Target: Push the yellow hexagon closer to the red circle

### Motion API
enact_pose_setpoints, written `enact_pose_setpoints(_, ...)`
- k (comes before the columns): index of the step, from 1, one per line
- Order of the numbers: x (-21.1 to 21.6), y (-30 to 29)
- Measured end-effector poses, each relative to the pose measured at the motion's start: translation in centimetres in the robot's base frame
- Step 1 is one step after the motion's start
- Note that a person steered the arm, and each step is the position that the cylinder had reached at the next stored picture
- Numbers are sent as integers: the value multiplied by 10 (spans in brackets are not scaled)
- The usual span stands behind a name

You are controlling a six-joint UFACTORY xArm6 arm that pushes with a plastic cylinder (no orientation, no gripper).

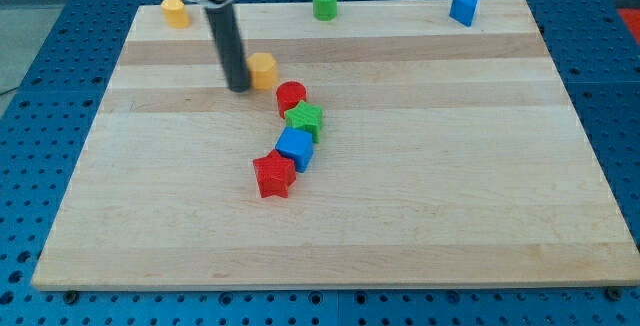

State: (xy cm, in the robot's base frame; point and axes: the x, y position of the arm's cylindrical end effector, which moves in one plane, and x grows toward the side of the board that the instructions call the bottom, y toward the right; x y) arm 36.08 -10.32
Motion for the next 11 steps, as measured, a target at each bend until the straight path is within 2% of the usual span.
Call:
enact_pose_setpoints(1, -1, 2)
enact_pose_setpoints(2, -7, -43)
enact_pose_setpoints(3, -47, -51)
enact_pose_setpoints(4, -65, -26)
enact_pose_setpoints(6, -31, 12)
enact_pose_setpoints(7, -40, 12)
enact_pose_setpoints(8, -69, 16)
enact_pose_setpoints(10, -29, 48)
enact_pose_setpoints(11, -39, 48)
